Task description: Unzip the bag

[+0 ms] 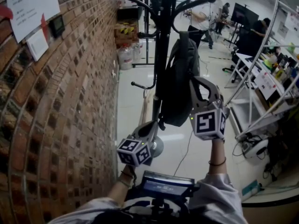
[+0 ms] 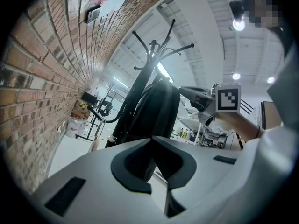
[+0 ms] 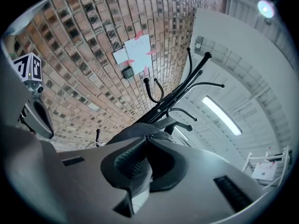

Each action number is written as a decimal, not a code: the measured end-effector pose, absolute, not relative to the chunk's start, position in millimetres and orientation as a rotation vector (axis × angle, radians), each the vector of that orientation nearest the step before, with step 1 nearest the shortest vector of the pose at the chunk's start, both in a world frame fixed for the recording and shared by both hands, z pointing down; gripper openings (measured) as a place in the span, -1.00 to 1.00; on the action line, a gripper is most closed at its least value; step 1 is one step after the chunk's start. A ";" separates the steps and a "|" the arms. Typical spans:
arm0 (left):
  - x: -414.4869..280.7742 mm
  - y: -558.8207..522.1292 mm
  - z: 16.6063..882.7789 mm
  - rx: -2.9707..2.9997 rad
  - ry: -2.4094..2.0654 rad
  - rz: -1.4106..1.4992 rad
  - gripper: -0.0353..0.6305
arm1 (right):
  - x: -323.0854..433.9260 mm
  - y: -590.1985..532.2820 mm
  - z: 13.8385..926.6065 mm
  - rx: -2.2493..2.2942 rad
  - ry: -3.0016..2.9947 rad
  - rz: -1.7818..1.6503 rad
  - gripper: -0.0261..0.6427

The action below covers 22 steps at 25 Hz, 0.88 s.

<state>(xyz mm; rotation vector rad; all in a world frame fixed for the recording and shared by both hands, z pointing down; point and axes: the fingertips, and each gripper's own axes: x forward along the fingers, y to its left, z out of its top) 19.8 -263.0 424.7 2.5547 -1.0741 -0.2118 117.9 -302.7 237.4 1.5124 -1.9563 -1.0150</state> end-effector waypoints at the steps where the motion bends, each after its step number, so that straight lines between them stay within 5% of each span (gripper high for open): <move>1: 20.3 -263.7 424.4 2.554 -1.072 -0.212 -0.88 | 117.9 -302.8 237.5 1.514 -1.960 -1.015 -0.86; 9: 19.8 -270.5 427.5 2.550 -1.078 -0.225 -0.88 | 116.1 -303.0 241.1 1.531 -2.000 -0.981 -0.79; 12: 19.4 -271.8 428.2 2.545 -1.081 -0.216 -0.88 | 112.1 -305.3 247.4 1.519 -2.005 -0.942 -0.52; 18: 16.8 -272.1 428.1 2.531 -1.089 -0.191 -0.88 | 111.0 -307.4 247.3 1.547 -1.942 -0.990 -0.53; 22: 15.6 -271.9 427.8 2.526 -1.089 -0.195 -0.88 | 111.1 -304.8 245.5 1.554 -1.901 -1.024 -0.78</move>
